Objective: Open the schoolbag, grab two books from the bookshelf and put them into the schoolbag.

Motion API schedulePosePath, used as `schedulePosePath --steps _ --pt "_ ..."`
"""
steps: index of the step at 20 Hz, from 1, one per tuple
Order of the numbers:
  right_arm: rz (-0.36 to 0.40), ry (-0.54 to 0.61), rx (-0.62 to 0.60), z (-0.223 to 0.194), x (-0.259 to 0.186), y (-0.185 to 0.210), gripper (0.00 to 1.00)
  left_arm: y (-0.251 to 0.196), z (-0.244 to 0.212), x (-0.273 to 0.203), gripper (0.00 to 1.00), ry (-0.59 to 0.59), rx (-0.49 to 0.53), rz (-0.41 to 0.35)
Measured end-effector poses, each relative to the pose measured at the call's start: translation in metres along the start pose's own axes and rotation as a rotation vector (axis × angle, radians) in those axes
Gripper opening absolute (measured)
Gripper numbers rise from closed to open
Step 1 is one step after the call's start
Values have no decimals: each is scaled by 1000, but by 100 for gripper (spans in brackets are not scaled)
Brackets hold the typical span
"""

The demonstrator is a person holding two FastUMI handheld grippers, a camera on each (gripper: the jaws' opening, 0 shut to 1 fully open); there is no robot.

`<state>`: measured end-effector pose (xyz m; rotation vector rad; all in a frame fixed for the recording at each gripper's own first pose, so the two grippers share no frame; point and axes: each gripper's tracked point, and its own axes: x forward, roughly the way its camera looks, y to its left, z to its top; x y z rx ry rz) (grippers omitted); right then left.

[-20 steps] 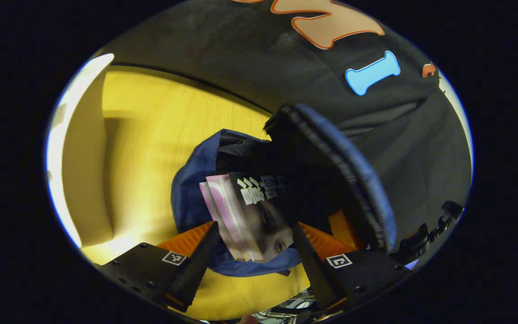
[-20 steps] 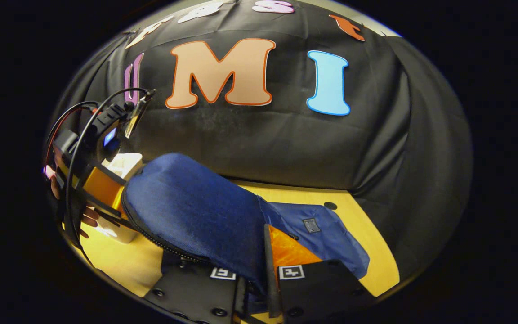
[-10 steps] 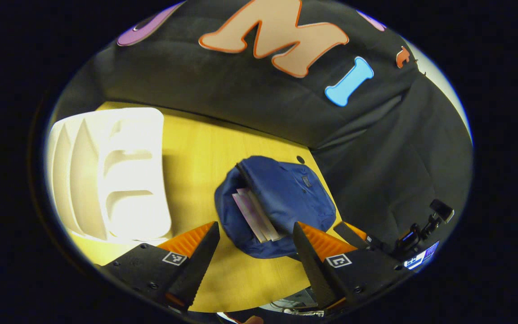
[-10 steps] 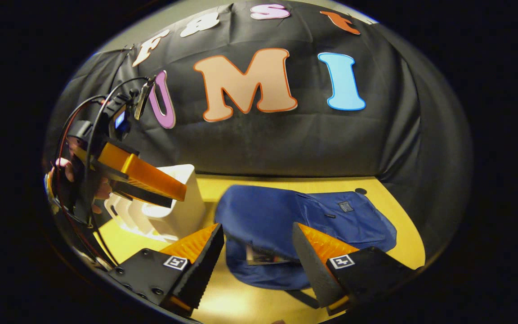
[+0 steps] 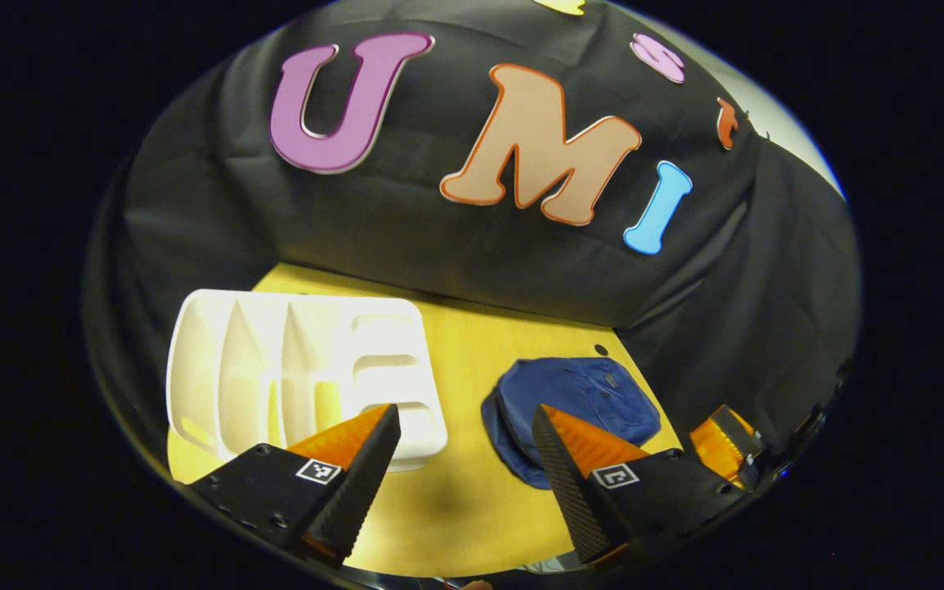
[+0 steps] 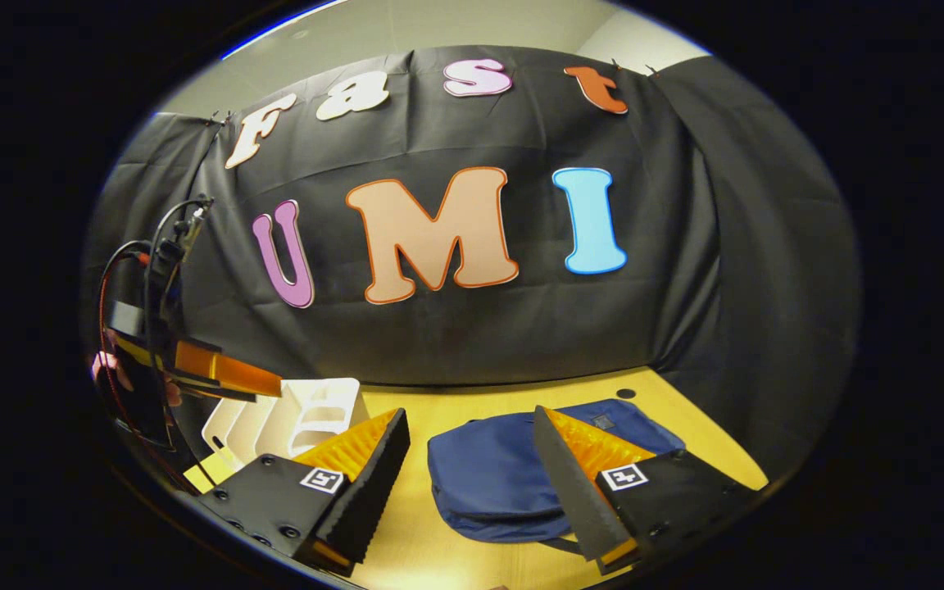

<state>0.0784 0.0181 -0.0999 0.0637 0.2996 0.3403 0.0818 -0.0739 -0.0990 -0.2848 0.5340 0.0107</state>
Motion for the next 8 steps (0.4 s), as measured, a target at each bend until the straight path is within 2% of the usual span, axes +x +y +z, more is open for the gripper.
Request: schedulePosePath --steps 1,2,3,4,5,8 --pt "-12 -12 -7 6 -4 2 96 5 5 -5 89 -24 30 13" --pt "-21 -21 -11 10 -9 5 96 11 10 -8 94 -50 64 28" --pt "-31 -24 -13 13 -14 8 96 15 14 -9 94 -67 89 42" --pt "-44 -28 -17 15 -18 10 97 20 15 -11 90 -81 114 55" --pt "-56 -34 -21 16 -22 12 97 24 18 -11 94 -92 140 63" --pt "-97 -40 -32 15 -32 14 96 22 19 -11 94 -97 184 39"
